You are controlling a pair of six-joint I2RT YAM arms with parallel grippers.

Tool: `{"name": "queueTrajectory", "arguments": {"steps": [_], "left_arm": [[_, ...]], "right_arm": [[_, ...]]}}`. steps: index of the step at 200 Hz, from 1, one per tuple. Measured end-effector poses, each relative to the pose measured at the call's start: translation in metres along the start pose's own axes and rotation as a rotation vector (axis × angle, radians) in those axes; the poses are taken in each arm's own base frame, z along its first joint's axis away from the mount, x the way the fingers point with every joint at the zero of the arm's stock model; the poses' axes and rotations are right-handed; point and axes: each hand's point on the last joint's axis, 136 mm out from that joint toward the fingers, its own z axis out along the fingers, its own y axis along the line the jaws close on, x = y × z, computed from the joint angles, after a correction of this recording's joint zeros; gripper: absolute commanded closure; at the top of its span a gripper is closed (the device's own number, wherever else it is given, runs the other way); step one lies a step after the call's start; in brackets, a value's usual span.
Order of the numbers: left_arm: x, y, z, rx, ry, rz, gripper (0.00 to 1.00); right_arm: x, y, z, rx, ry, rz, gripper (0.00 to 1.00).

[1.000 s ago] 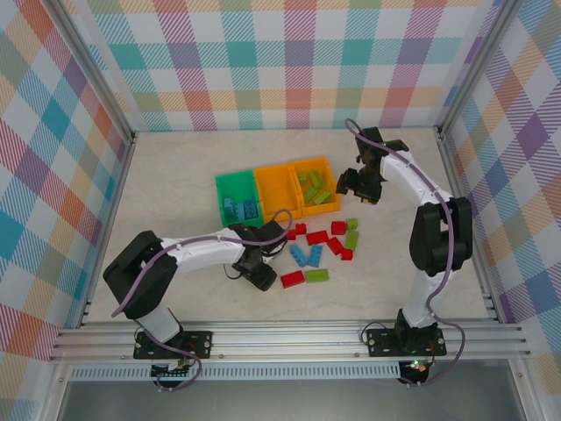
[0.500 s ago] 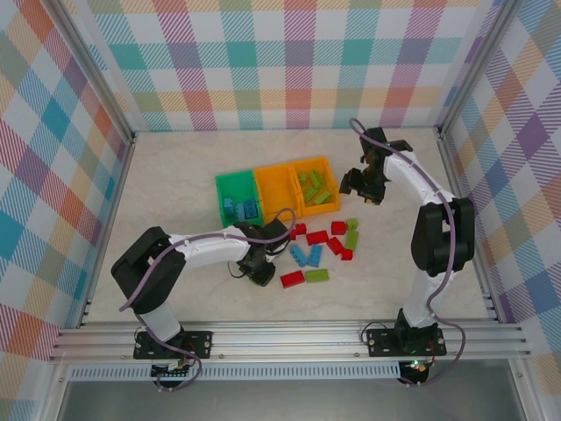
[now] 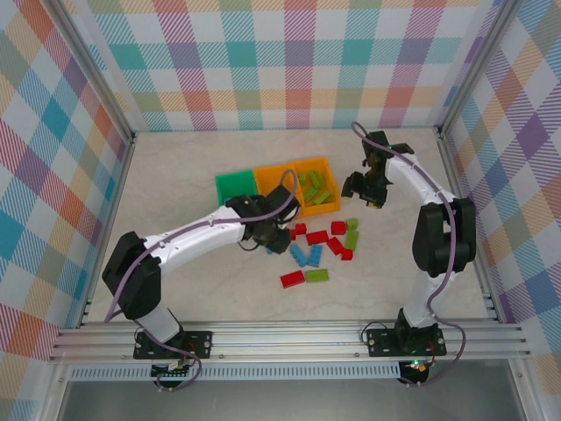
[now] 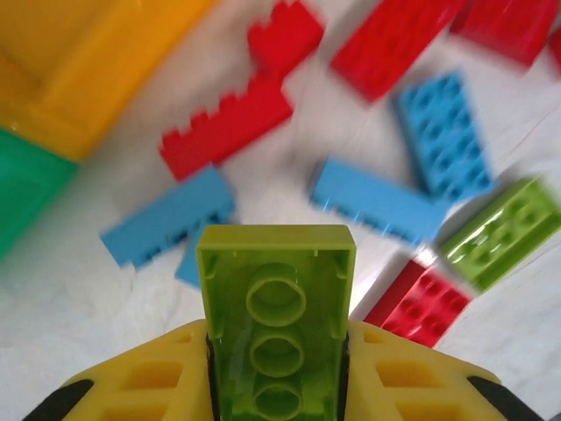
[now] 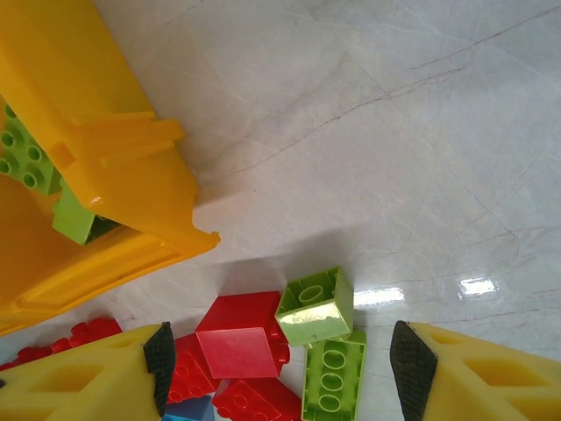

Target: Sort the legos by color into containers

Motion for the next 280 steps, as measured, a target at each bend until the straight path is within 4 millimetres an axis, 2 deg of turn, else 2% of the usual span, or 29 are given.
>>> {"name": "queueTrajectory", "arguments": {"steps": [22,36,56,78,105,126,149,175,221,280], "left_arm": [[-0.056,-0.003,-0.014,0.023,-0.104,-0.031,0.7],[-0.089,-0.006,-0.011,0.036,-0.149,-0.043,0.7],[-0.124,-0.013,0.01,0.052,-0.167,-0.059,0.7],[-0.143,-0.017,0.044,0.057,-0.139,-0.086,0.7],[-0.156,-0.015,0.075,0.065,-0.105,-0.14,0.7],[-0.165,-0.009,0.084,0.077,-0.1,-0.185,0.7],[-0.179,-0.005,0.081,0.094,-0.128,-0.222,0.69],[-0.188,-0.003,0.077,0.11,-0.148,-0.254,0.62],[-0.185,-0.004,0.078,0.128,-0.127,-0.289,0.36],[-0.185,-0.007,0.075,0.146,-0.129,-0.309,0.26]], "right_arm": [[-0.003,0.003,-0.001,-0.019,-0.011,-0.002,0.33],[-0.003,0.005,-0.002,-0.034,-0.017,-0.002,0.33],[0.0,0.004,-0.004,-0.04,-0.022,-0.001,0.33],[0.009,-0.001,-0.004,-0.036,-0.017,0.001,0.33],[0.026,-0.012,0.003,-0.014,0.017,0.004,0.35],[0.037,-0.019,0.012,0.002,0.05,0.003,0.38],[0.041,-0.021,0.015,0.007,0.062,-0.004,0.41],[0.042,-0.021,0.017,0.007,0.066,-0.012,0.42],[0.044,-0.022,0.03,0.008,0.097,-0.038,0.43],[0.045,-0.018,0.036,0.0,0.108,-0.1,0.42]]}}
